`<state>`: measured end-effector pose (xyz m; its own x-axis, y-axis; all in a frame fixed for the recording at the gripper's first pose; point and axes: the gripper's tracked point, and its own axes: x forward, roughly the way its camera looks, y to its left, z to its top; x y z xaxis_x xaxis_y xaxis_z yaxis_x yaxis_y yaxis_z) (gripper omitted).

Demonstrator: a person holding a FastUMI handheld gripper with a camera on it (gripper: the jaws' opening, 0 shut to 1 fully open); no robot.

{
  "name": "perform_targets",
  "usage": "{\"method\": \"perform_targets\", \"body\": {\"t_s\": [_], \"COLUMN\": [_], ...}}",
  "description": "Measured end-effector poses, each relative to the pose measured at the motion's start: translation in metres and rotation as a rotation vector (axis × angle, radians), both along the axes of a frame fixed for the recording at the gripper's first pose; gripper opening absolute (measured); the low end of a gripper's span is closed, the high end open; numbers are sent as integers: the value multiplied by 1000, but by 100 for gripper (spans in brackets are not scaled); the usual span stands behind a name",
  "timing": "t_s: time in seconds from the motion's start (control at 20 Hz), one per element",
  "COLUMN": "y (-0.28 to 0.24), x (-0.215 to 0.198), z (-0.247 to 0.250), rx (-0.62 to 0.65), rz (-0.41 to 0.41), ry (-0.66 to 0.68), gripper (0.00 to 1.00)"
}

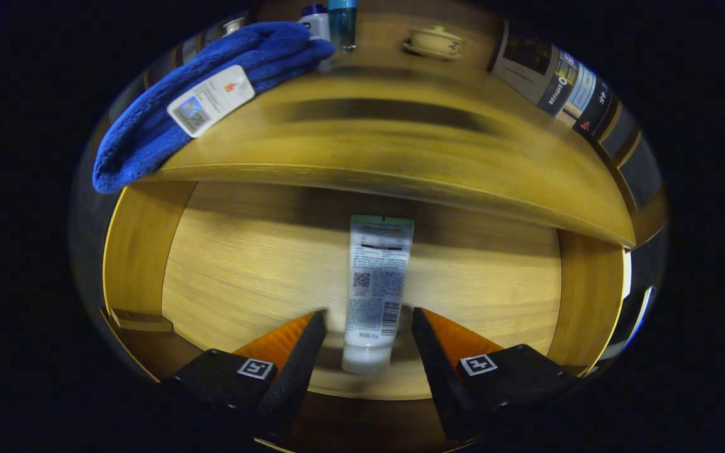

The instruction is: Pull open the drawer, take out the items inside it, and place them on the countertop above the cabinet.

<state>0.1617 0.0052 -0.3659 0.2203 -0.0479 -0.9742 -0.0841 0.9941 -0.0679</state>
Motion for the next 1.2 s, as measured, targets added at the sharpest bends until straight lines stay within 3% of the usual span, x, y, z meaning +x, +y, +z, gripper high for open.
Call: {"method": "perform_targets", "body": {"t_s": [0.15, 0.3, 0.45, 0.75, 1.2], "y": [2, -4, -4, 1, 7], "x": [-5, -5, -5, -5, -41], "z": [-3, 2, 4, 35, 126], "rx": [23, 26, 28, 77, 184], "rz": [7, 12, -1, 4, 77], "ry": [9, -3, -9, -61, -176], "gripper": [82, 55, 44, 43, 43]}}
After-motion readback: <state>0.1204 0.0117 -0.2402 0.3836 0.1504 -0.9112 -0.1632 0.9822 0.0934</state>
